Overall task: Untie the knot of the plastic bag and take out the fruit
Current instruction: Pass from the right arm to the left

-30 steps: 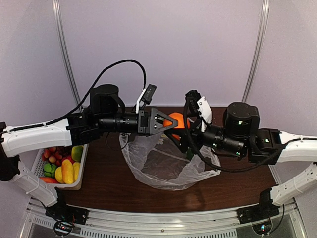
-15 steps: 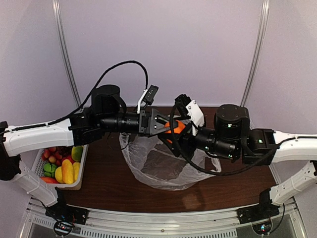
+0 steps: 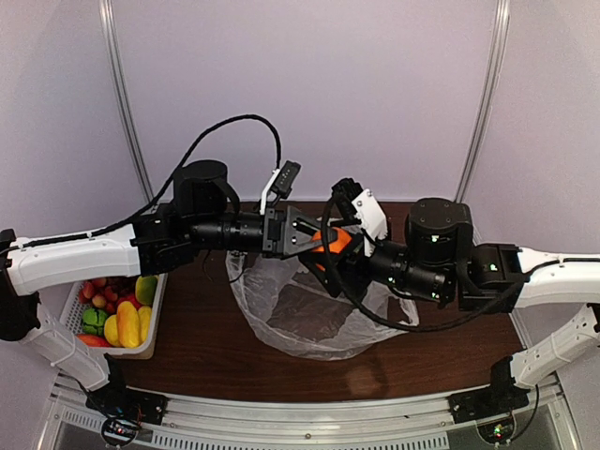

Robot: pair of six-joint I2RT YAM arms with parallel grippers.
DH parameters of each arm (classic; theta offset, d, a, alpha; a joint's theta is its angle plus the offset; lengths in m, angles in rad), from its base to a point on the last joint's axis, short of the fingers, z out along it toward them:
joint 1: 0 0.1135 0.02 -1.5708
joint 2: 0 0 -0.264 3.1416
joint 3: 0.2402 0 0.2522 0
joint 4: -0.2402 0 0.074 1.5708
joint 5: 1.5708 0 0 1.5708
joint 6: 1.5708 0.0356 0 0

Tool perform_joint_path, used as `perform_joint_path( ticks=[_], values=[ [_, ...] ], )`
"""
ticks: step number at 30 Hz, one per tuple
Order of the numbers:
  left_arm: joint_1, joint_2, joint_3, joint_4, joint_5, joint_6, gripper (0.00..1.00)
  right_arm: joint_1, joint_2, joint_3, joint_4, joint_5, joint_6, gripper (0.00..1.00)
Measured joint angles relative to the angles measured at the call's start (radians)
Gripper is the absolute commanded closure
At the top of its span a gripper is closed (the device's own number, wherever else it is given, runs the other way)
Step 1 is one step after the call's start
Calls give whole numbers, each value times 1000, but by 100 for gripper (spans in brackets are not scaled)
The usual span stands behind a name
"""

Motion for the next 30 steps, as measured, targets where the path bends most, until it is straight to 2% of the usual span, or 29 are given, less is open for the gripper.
perform_joint_path(
  ticks=[2,17,24,30],
  values=[
    [0,0,0,0,1,0,57,0,0,0,0,5,0,1],
    [21,-17,-10,-33,-92,23,65,0,-71,-24,-8,22,8,0],
    [119,-96,-29,-100,-126,57,65,0,-161,-77,-19,13,40,0],
    [272,-250,-29,-292,-158,155,65,0,-221,-119,-55,54,79,0]
  ],
)
